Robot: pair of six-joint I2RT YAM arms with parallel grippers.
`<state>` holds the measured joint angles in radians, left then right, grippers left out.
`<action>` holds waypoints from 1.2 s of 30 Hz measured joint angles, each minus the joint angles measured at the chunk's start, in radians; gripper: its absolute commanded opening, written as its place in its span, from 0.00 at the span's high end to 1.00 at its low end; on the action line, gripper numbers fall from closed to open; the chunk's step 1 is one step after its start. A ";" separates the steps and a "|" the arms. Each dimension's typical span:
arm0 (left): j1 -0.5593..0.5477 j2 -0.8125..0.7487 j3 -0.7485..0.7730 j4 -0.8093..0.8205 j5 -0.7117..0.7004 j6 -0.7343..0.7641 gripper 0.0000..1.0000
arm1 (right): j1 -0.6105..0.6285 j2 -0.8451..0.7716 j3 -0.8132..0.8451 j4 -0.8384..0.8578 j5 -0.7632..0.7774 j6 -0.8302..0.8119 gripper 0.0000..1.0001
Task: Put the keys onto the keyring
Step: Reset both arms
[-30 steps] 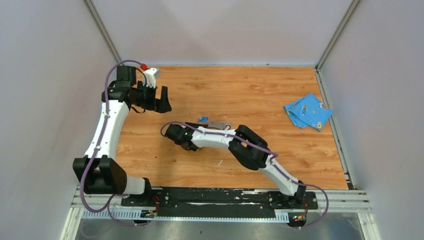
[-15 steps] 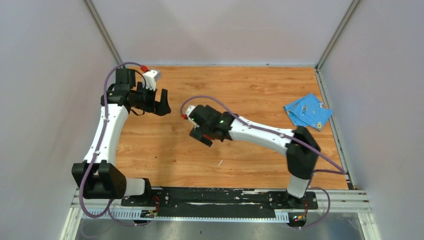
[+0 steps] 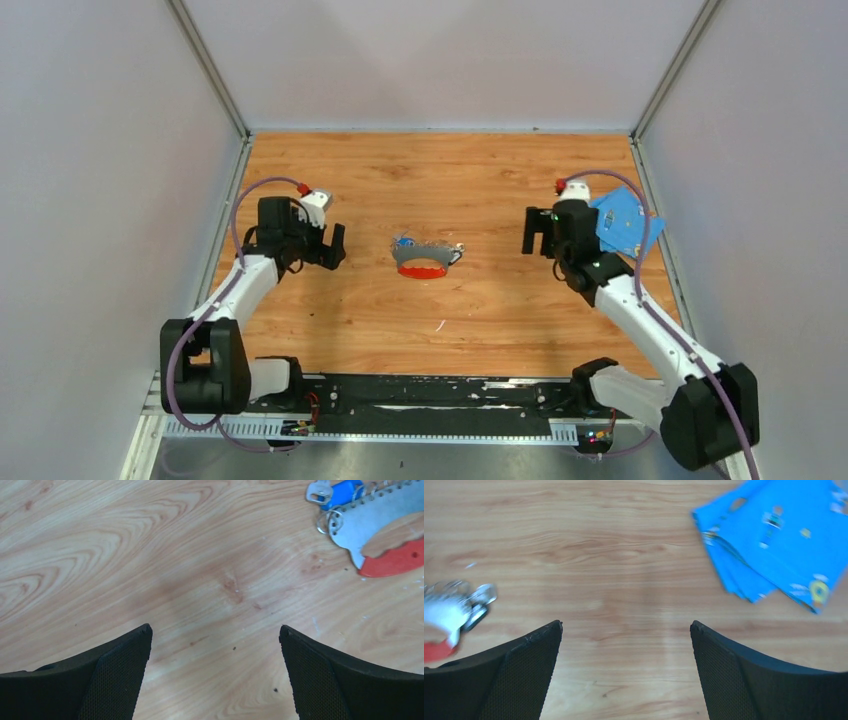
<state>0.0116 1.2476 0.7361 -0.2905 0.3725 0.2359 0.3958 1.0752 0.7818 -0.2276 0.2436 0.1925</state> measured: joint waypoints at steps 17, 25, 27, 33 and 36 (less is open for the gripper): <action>0.000 0.076 -0.282 0.692 -0.066 -0.061 0.00 | -0.223 0.156 -0.417 0.780 0.392 -0.185 0.00; 0.010 0.073 -0.475 1.060 -0.109 -0.121 0.00 | -0.252 0.222 -0.506 0.979 0.360 -0.195 0.00; 0.011 0.071 -0.538 1.141 -0.127 -0.130 0.00 | -0.252 0.226 -0.517 1.014 0.338 -0.202 0.00; 0.012 0.140 -0.711 1.497 -0.158 -0.159 0.00 | -0.254 0.307 -0.546 1.188 0.213 -0.254 0.00; 0.012 0.121 -0.676 1.487 -0.163 -0.165 0.00 | -0.261 0.360 -0.574 1.226 0.185 -0.267 0.00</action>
<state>0.0238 1.3685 0.0605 1.1969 0.2096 0.0711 0.1345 1.4353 0.2077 0.9985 0.4282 -0.0750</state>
